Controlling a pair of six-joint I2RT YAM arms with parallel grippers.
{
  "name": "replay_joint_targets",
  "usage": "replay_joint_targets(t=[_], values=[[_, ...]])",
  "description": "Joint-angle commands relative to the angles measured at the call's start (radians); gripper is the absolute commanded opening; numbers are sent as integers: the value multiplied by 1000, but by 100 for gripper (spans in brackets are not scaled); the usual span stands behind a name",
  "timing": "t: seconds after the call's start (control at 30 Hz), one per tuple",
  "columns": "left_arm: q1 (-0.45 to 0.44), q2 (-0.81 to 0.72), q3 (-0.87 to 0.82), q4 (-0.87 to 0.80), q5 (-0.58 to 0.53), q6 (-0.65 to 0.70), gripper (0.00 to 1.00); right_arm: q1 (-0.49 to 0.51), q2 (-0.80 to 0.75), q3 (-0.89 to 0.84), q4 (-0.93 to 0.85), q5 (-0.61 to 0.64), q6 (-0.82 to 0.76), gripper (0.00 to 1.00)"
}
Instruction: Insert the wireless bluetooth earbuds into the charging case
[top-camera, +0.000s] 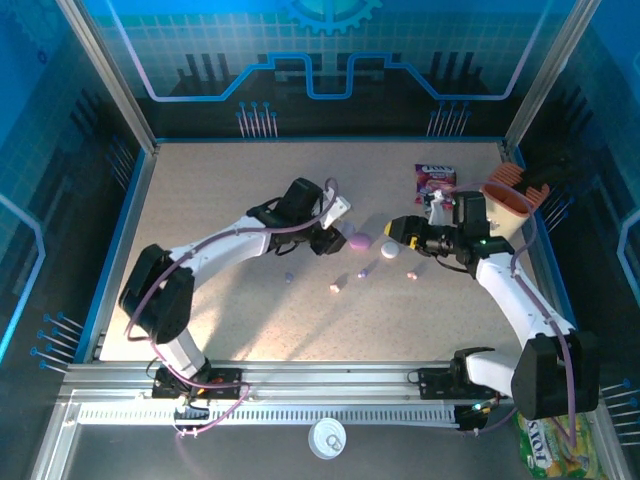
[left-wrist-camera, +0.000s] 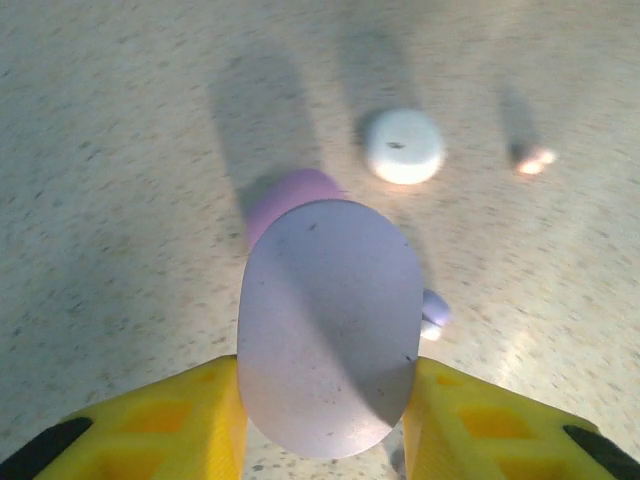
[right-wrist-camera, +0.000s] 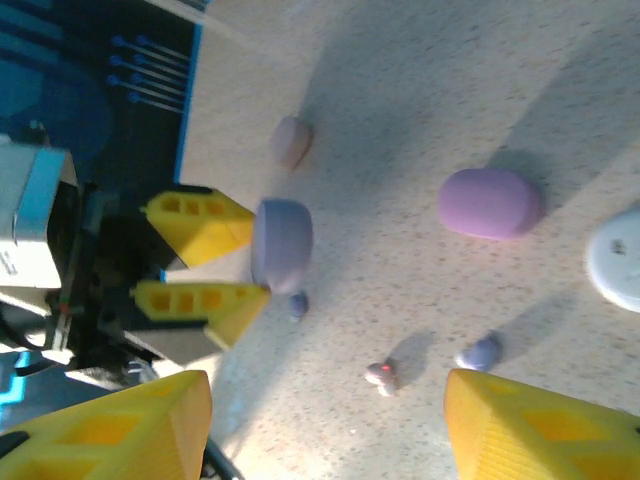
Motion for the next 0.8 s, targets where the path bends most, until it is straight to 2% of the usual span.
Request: replay_joint_targets(t=[0.0,0.4,0.6,0.77], values=[[-3,-52,-65,137,159,86,40,42,31,30,60,-93,56,63],[-6,-101,-97,181,226,142,40,160,116,58,128,-105,100,64],[-7,-111,-114,200,240,151,40,180,147,65,147,-106,109,58],[-8,-122,-128,210,244,158,41,187,162,65,136,-105,101,45]])
